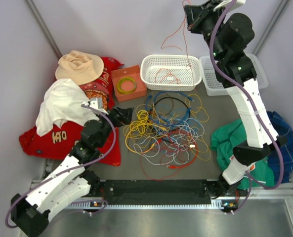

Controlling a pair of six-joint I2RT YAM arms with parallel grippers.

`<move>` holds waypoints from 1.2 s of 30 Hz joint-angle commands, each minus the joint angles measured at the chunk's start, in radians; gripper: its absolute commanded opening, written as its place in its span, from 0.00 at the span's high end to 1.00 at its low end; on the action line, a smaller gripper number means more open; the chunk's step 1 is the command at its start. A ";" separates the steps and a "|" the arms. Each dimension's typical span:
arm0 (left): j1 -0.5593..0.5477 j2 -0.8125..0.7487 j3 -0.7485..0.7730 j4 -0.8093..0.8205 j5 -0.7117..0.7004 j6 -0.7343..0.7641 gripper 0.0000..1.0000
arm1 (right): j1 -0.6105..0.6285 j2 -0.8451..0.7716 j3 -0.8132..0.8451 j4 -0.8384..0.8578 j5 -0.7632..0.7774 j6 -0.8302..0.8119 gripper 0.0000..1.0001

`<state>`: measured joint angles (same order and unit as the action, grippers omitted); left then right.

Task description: Untangle the cables

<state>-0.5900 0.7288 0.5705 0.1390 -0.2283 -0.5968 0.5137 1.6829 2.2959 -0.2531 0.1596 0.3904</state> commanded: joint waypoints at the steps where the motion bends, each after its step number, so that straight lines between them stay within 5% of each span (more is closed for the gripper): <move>1: -0.004 0.046 -0.028 0.424 0.024 0.118 0.01 | -0.012 -0.087 -0.021 -0.003 -0.014 0.021 1.00; 6: -0.005 0.069 0.016 0.306 0.067 0.066 0.01 | -0.012 -0.071 -0.012 0.012 0.055 -0.061 1.00; 20: -0.041 -0.255 -0.207 0.039 0.046 -0.141 0.01 | -0.075 0.136 0.111 0.186 0.123 -0.085 1.00; 36: -0.042 -0.151 -0.282 0.140 0.090 -0.147 0.01 | -0.172 0.423 0.099 0.334 0.129 -0.024 1.00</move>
<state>-0.6296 0.5365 0.3141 0.1852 -0.1600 -0.7341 0.3668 2.0594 2.4203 0.0246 0.2798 0.3447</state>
